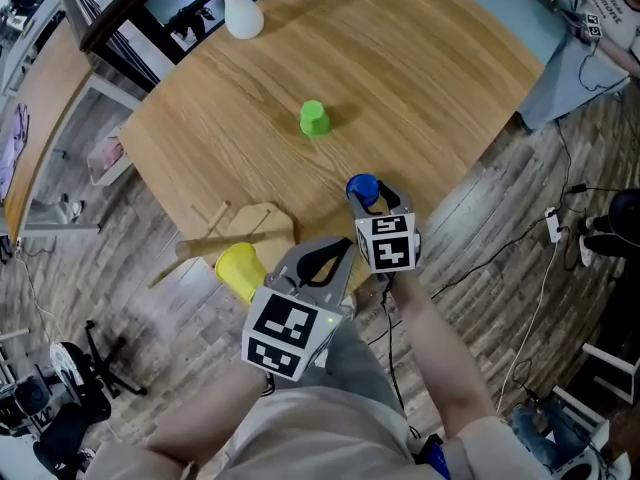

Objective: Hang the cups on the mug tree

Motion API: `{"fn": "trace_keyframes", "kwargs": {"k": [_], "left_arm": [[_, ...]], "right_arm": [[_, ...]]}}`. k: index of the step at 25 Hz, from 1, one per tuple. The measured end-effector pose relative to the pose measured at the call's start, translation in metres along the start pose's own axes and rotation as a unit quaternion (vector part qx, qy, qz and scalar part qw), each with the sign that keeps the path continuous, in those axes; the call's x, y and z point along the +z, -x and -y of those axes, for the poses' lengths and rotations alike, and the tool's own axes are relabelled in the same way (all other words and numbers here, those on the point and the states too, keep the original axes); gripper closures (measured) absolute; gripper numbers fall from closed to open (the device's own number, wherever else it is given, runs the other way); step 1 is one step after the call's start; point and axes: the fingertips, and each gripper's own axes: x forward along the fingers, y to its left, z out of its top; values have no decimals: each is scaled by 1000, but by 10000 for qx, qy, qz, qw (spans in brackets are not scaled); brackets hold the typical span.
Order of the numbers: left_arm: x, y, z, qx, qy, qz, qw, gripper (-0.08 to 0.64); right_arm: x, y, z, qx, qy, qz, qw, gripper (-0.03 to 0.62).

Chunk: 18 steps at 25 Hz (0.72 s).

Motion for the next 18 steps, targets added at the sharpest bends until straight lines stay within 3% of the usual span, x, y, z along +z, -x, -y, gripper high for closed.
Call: {"fn": "trace_keyframes", "kwargs": {"k": [8, 18], "left_arm": [[0, 8, 6, 29, 15, 59, 10000, 557], [23, 36, 15, 40, 11, 384, 9993, 557]], "right_arm": [[11, 28, 2, -28, 8, 263, 9996, 367], [66, 107, -9, 21, 73, 1045, 9945, 368]]}}
